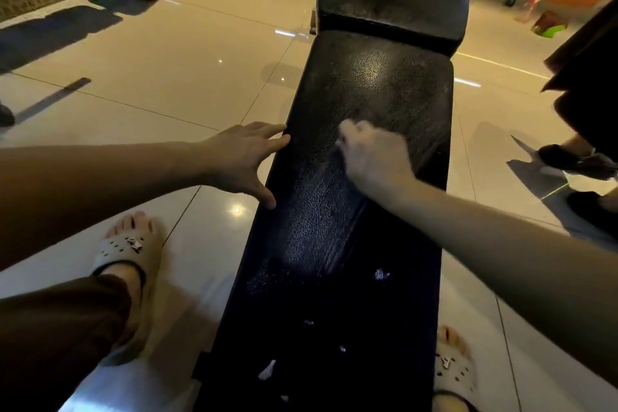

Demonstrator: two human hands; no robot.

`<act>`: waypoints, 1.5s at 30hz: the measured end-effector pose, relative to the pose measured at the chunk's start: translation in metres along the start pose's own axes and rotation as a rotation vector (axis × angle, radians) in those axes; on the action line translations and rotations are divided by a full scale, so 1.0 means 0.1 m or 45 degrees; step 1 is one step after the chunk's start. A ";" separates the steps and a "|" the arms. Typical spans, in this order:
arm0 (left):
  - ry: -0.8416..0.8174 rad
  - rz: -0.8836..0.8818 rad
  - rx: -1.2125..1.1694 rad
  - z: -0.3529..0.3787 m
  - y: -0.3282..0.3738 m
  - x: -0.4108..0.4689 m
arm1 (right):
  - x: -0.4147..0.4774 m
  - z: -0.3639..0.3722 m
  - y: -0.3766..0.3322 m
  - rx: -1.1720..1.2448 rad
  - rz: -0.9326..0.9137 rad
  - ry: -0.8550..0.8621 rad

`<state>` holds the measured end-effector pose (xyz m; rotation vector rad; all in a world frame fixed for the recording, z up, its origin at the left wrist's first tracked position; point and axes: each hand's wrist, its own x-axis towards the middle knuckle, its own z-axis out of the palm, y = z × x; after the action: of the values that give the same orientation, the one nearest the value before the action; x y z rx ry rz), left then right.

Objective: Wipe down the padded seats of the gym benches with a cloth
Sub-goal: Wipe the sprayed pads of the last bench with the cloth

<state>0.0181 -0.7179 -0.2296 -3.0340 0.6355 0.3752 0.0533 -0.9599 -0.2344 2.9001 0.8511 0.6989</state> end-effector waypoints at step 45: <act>-0.189 -0.118 0.499 -0.31 0.69 -0.05 | -1.63 -0.27 0.08 0.417 -0.664 -0.403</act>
<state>-0.0067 -0.7807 -0.1957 -2.6236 0.4899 0.4119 -0.0769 -1.0541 -0.2756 2.7160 1.6990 0.0576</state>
